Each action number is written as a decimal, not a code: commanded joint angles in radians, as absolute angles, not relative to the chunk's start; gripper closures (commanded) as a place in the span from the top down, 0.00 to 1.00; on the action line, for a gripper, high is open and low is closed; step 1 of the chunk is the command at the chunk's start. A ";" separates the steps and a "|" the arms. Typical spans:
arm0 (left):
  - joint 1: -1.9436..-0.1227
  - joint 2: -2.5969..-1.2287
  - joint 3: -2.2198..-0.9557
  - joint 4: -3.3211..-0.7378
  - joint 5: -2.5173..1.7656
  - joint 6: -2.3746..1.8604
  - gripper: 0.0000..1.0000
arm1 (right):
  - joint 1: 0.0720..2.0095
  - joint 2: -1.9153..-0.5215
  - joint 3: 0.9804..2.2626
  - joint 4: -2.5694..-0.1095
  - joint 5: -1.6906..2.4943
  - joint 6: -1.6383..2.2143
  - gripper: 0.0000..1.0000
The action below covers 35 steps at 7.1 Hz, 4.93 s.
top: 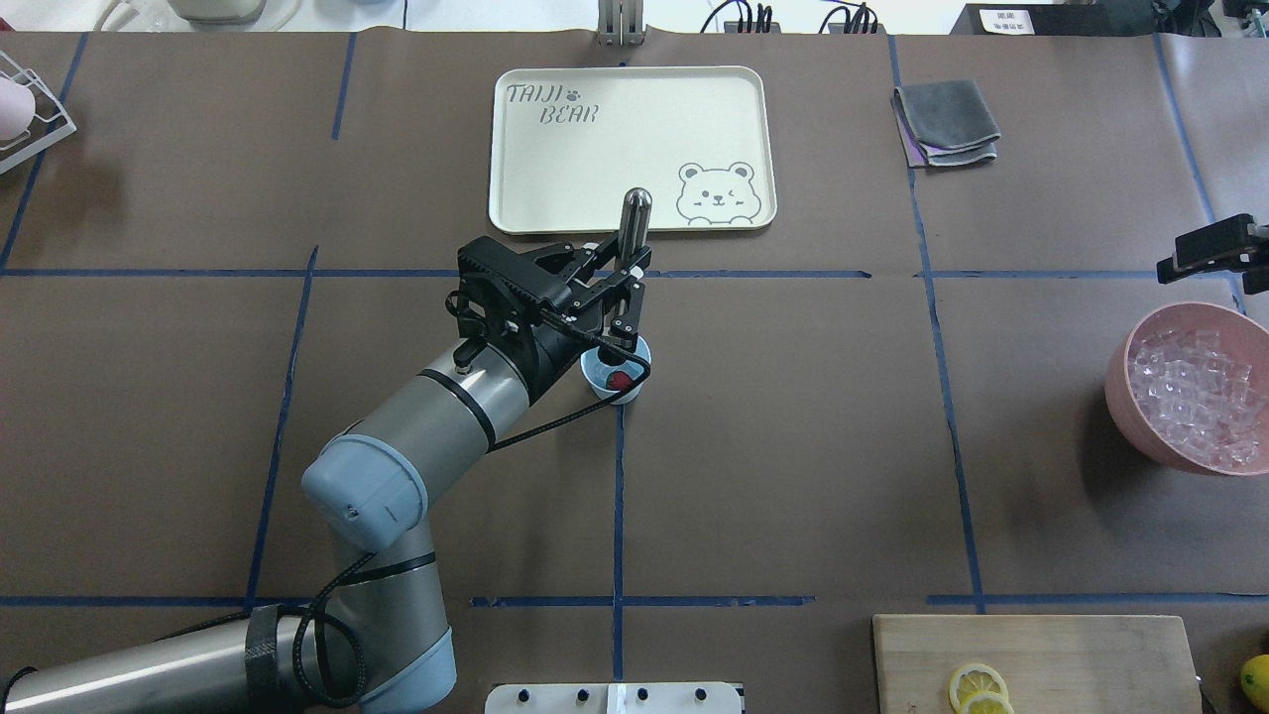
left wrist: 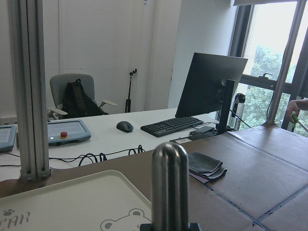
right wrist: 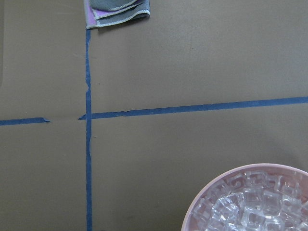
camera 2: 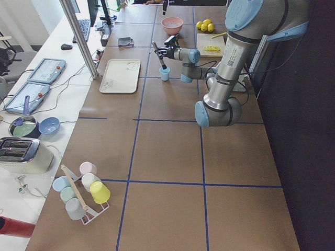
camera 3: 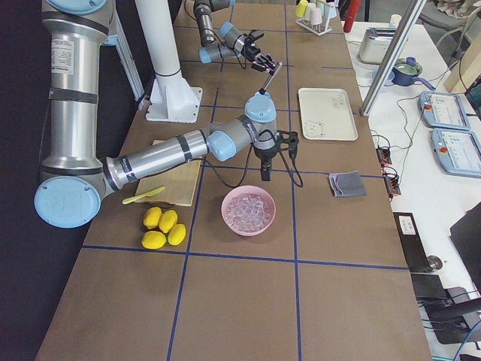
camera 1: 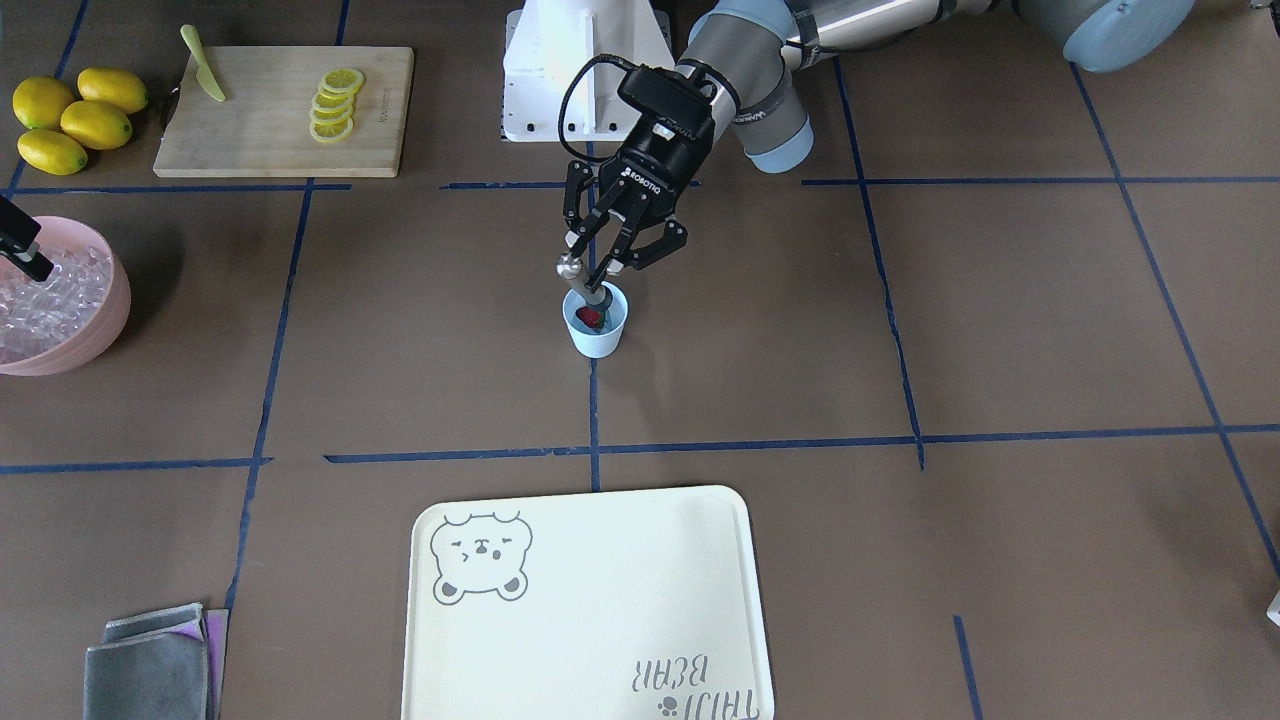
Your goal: Mash ice and strawberries in cup
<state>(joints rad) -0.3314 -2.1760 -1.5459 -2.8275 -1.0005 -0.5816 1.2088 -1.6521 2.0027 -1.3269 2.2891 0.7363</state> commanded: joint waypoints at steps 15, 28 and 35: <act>-0.319 -2.240 -1.644 -2.718 -1.006 -0.473 0.01 | 1.209 -1.655 2.002 -1.327 2.290 0.738 1.00; -1.035 -1.753 -1.758 -1.840 -1.928 -0.615 0.00 | 1.206 -1.655 1.990 -1.327 2.289 0.738 1.00; -1.097 -1.589 -1.435 -2.036 -2.177 -0.607 0.00 | 1.206 -1.657 1.976 -1.318 2.292 0.738 1.00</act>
<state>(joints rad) -1.0951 -1.5875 -1.4974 -1.9545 -2.1753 -0.6091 1.2057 -1.6566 1.9761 -1.3196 2.2904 0.7378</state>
